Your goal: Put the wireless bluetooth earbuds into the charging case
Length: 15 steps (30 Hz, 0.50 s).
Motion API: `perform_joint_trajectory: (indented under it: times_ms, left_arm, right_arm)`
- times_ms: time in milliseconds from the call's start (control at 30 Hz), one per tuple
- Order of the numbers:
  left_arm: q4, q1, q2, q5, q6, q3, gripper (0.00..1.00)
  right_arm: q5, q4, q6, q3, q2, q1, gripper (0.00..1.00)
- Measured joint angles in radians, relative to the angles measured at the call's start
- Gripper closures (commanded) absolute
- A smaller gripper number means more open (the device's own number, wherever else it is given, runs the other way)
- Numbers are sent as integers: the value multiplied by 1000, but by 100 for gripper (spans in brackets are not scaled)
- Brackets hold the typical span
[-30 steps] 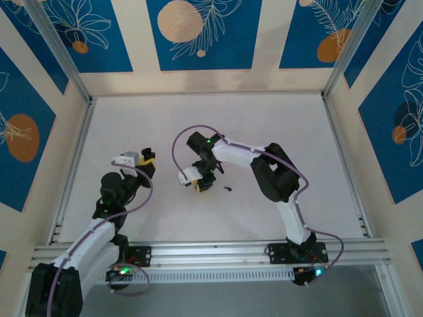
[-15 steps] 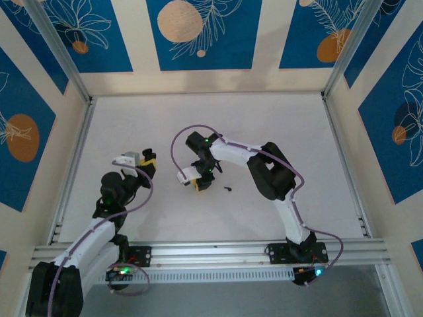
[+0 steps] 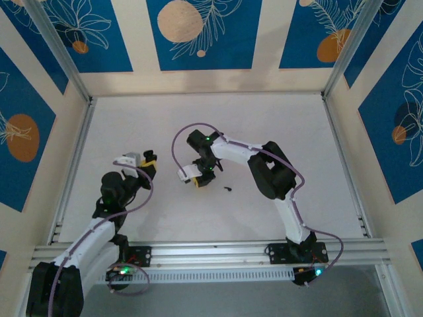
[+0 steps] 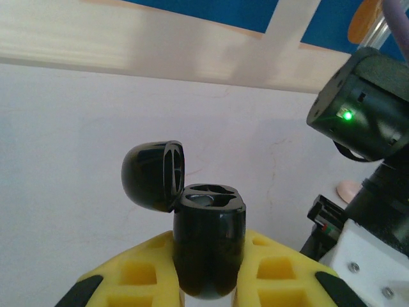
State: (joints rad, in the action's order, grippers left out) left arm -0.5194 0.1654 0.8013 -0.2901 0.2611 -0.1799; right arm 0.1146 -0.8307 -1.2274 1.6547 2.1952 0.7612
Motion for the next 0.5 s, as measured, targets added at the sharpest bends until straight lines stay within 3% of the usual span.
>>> perform_joint_trajectory:
  times_ms: [133, 500]
  left_arm:
    - [12, 0, 10, -51, -29, -20, 89]
    - [-119, 55, 155, -152, -90, -32, 90]
  right_arm:
    - [45, 44, 62, -42, -56, -19, 81]
    - [316, 344, 414, -383, -455, -146, 83]
